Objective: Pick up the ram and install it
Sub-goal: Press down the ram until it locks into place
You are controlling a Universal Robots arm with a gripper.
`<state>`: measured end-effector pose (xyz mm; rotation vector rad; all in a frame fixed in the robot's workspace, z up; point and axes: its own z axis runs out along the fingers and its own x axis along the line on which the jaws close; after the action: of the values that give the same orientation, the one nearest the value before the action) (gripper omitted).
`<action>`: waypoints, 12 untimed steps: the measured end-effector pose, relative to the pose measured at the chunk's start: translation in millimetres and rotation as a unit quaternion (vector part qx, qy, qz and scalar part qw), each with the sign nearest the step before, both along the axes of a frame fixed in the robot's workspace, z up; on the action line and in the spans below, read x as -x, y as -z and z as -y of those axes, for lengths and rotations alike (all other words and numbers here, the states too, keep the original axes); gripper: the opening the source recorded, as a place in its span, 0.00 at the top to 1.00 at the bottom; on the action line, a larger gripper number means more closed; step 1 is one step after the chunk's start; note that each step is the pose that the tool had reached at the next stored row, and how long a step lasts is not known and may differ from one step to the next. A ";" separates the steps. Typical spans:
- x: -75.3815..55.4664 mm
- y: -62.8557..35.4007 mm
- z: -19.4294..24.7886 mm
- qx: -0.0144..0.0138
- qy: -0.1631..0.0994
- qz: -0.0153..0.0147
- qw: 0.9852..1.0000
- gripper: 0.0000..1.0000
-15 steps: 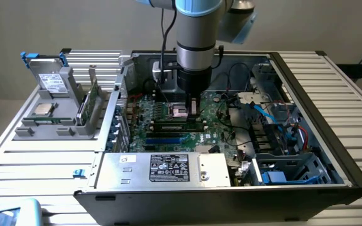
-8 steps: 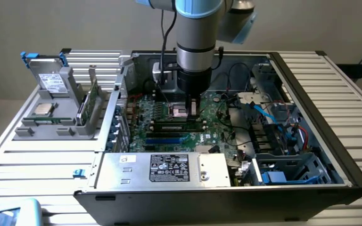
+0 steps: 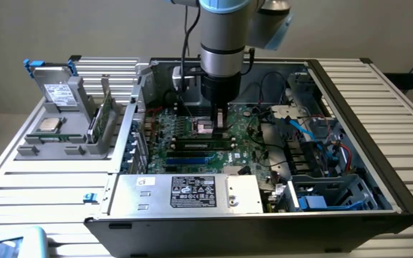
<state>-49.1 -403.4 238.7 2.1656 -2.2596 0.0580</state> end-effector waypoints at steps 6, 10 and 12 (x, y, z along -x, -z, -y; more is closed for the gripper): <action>20.6 -0.2 0.0 0.000 0.000 0.003 1.000 0.89; 31.3 0.9 0.0 0.000 0.000 0.012 1.000 0.89; 33.9 1.9 0.2 0.000 0.000 0.016 1.000 0.89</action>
<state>-83.0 -403.6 236.8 2.1799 -2.2759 0.0925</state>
